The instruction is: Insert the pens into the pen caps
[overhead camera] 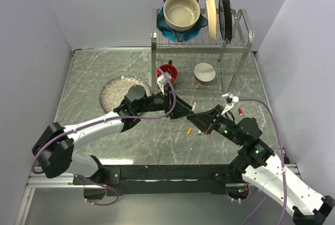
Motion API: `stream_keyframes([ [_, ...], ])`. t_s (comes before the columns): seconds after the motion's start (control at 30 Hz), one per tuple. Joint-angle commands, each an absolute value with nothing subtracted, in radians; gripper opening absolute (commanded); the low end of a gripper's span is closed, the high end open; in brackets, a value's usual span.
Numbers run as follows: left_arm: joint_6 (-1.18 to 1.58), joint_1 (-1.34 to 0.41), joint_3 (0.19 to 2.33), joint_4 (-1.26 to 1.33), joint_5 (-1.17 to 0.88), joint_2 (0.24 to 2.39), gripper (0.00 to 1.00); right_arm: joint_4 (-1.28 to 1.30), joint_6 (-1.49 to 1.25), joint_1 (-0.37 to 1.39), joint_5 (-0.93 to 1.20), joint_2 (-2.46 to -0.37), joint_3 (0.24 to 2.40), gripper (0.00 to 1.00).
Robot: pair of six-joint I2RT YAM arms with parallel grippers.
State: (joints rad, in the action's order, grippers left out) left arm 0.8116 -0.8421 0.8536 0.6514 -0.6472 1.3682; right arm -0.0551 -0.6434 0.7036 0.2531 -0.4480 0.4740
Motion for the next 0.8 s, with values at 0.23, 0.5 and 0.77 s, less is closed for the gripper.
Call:
stream_keyframes([
  [0.23,0.913,-0.847,0.888,0.853,-0.719,1.430,0.29,-0.156,-0.667,0.709,0.290,-0.482,0.462,0.00],
  [0.5,0.951,-0.833,0.861,0.861,-0.744,1.399,0.01,-0.143,-0.733,0.709,0.164,-0.502,0.469,0.41],
  [0.77,0.691,-0.744,0.974,0.148,-0.419,1.240,0.01,-0.008,-0.900,0.703,-0.130,-0.617,0.482,0.53],
])
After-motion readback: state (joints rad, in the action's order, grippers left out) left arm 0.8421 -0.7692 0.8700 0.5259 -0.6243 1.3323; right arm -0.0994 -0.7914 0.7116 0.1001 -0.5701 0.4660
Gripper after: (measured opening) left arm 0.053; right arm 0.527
